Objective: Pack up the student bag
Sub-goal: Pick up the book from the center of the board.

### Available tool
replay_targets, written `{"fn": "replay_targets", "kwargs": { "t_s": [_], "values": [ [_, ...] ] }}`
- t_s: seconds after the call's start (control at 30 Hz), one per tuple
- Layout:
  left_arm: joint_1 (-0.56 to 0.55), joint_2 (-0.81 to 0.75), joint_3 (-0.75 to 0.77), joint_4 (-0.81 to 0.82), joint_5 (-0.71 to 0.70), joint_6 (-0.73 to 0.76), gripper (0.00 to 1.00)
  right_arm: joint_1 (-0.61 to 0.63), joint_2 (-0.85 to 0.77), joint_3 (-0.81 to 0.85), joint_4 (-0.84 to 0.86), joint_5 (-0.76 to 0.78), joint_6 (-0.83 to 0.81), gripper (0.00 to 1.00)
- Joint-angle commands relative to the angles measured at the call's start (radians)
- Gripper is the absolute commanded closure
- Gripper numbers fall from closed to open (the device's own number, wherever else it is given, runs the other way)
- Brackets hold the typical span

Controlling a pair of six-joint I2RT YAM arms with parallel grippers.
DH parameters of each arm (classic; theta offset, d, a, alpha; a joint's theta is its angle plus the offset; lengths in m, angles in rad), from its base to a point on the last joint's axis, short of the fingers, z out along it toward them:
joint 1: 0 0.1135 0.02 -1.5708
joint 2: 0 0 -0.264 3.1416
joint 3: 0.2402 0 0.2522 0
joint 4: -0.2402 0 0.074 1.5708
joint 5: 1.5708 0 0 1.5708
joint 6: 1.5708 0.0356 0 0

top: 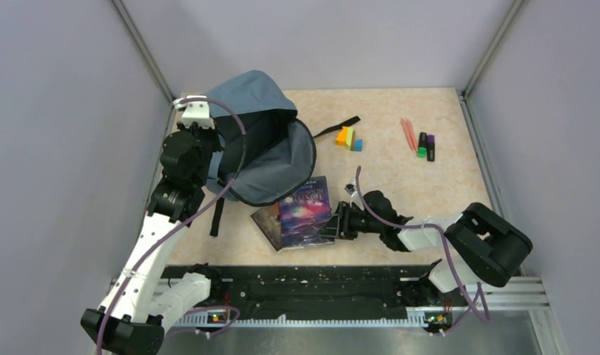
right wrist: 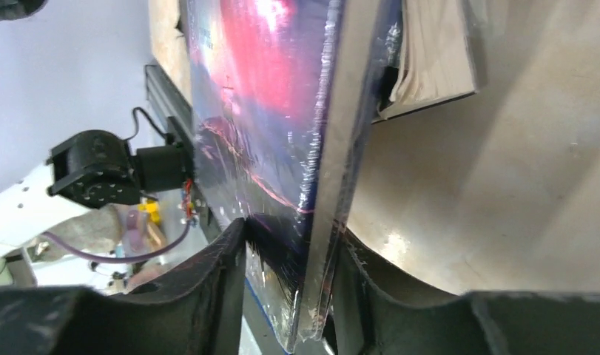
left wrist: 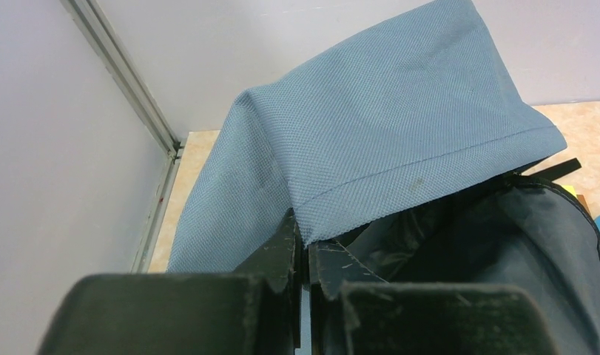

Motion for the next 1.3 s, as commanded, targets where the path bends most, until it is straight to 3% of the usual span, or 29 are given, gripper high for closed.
{"fn": "replay_targets", "kwargs": {
  "t_s": [0.0, 0.1, 0.33, 0.53, 0.67, 0.83, 0.97, 1.27],
  "values": [
    [0.004, -0.020, -0.010, 0.047, -0.018, 0.011, 1.00, 0.012, -0.008, 0.020, 0.070, -0.005, 0.020, 0.71],
    [0.005, -0.025, -0.009, 0.047, -0.016, 0.011, 1.00, 0.012, -0.068, 0.015, 0.016, 0.030, 0.010, 0.86],
    [0.005, -0.027, -0.009, 0.046, -0.014, 0.011, 1.00, 0.012, -0.310, 0.133, -0.337, 0.218, -0.184, 1.00],
    [0.005, -0.033, -0.011, 0.047, -0.017, 0.012, 1.00, 0.011, -0.337, 0.427, -0.738, 0.326, -0.501, 1.00],
    [0.005, -0.037, -0.012, 0.048, -0.018, 0.011, 1.00, 0.011, -0.265, 0.624, -0.983, 0.393, -0.639, 1.00],
    [0.005, -0.040, -0.012, 0.050, -0.020, 0.010, 1.00, 0.012, -0.247, 0.789, -1.244, 0.605, -0.743, 1.00],
    [0.004, -0.038, -0.012, 0.050, -0.015, 0.009, 1.00, 0.011, -0.248, 0.789, -1.324, 0.750, -0.760, 1.00],
    [0.004, -0.034, -0.015, 0.052, -0.016, 0.009, 1.00, 0.011, -0.209, 0.665, -1.228, 0.722, -0.735, 1.00]
  ]
}}
